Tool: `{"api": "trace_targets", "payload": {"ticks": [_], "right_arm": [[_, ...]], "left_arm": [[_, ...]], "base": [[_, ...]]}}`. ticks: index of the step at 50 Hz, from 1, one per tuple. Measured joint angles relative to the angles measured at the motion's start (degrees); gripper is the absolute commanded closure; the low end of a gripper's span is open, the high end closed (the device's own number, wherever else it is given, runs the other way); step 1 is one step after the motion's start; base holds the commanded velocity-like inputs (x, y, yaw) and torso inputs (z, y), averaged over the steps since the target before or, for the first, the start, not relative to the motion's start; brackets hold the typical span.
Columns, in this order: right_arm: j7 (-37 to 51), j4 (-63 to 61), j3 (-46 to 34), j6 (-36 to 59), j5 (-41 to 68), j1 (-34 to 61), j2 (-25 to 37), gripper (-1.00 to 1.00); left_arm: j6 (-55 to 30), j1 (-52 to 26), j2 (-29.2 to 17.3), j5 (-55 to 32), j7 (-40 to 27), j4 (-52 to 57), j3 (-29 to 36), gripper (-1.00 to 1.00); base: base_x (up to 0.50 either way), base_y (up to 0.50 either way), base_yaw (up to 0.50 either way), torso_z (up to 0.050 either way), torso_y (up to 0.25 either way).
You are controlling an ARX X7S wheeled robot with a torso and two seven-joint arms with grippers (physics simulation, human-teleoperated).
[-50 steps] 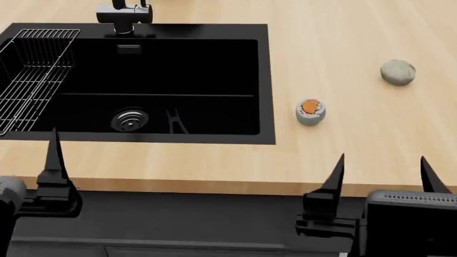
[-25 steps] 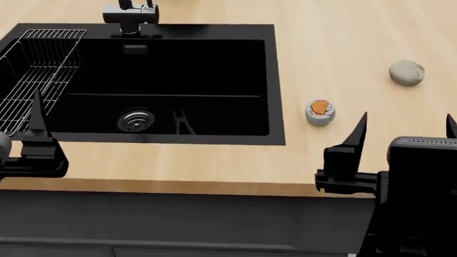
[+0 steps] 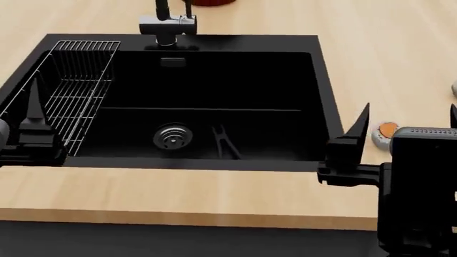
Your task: Turn the sink spout to the right.
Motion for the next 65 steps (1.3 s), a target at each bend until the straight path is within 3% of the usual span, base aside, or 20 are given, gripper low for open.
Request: {"api": "trace_targets", "payload": {"ticks": [22, 53, 65], "right_arm": [[0.17, -0.12, 0.38, 0.29, 0.75, 0.34, 0.05, -1.0], [0.66, 0.11, 1.31, -0.33, 1.49, -0.48, 0.12, -1.0], [1.16, -0.56, 1.36, 0.27, 1.61, -0.46, 0.15, -1.0]], "left_arm": [[-0.11, -1.35, -0.44, -0.5, -0.05, -0.94, 0.52, -1.0], [-0.15, -2.81, -0.73, -1.01, -0.41, -1.81, 1.52, -1.0], [-0.03, -3.03, -0.8, -1.32, -0.54, -1.98, 1.75, -1.0]], "base": [[0.31, 0.31, 0.0, 0.0, 0.0], [0.37, 0.0, 0.0, 0.0, 0.0], [0.06, 0.0, 0.0, 0.0, 0.001]]}}
